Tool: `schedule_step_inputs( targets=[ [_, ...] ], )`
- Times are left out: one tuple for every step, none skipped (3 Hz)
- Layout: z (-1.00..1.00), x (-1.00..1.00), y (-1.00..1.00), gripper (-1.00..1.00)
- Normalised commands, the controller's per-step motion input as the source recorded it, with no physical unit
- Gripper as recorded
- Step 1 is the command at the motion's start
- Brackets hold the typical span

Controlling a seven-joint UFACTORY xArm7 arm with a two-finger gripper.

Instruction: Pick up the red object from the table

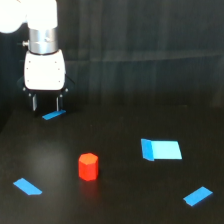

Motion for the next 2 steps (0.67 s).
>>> schedule_step_inputs(
  targets=[
    [-0.51, 0.51, -0.28, 0.97],
    [-0.63, 0.53, -0.46, 1.0]
  ],
)
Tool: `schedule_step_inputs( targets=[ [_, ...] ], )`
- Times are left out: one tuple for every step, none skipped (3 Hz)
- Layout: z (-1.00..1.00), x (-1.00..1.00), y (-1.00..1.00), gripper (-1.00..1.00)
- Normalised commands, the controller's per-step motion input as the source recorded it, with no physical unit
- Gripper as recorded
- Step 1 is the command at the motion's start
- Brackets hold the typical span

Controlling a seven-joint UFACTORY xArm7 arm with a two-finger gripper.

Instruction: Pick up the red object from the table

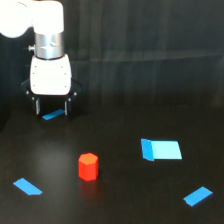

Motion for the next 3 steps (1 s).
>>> schedule_step_inputs(
  targets=[
    [-0.22, 0.78, -0.6, 1.0],
    [0.04, 0.75, -0.82, 1.0],
    [0.12, 0.62, -0.72, 1.0]
  ],
)
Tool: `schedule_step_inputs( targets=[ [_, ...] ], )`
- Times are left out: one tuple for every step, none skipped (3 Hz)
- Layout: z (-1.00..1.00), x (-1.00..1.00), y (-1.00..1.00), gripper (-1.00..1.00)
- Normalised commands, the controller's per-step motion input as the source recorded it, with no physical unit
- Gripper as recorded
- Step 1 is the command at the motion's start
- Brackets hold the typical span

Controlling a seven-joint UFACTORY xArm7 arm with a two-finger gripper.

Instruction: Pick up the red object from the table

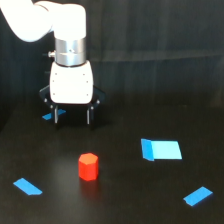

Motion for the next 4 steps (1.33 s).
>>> schedule_step_inputs(
  targets=[
    [0.25, 0.44, -0.79, 1.0],
    [0.19, 0.38, -0.95, 1.0],
    [0.19, 0.24, -0.87, 0.98],
    [-0.12, 0.11, -0.87, 1.0]
  ],
)
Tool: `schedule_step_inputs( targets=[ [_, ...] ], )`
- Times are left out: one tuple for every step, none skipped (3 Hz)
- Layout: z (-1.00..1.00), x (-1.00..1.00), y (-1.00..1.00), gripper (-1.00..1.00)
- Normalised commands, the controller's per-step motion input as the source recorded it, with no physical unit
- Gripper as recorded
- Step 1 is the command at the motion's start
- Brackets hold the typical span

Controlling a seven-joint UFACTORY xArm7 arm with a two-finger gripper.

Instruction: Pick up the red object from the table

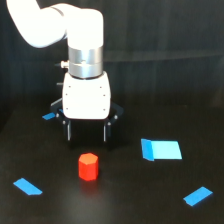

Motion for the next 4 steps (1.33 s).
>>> schedule_step_inputs(
  targets=[
    [-0.03, -0.12, -0.96, 0.96],
    [-0.02, -0.26, -0.8, 0.97],
    [-0.06, -0.05, -0.6, 0.98],
    [-0.33, 0.04, 0.07, -0.68]
  ],
)
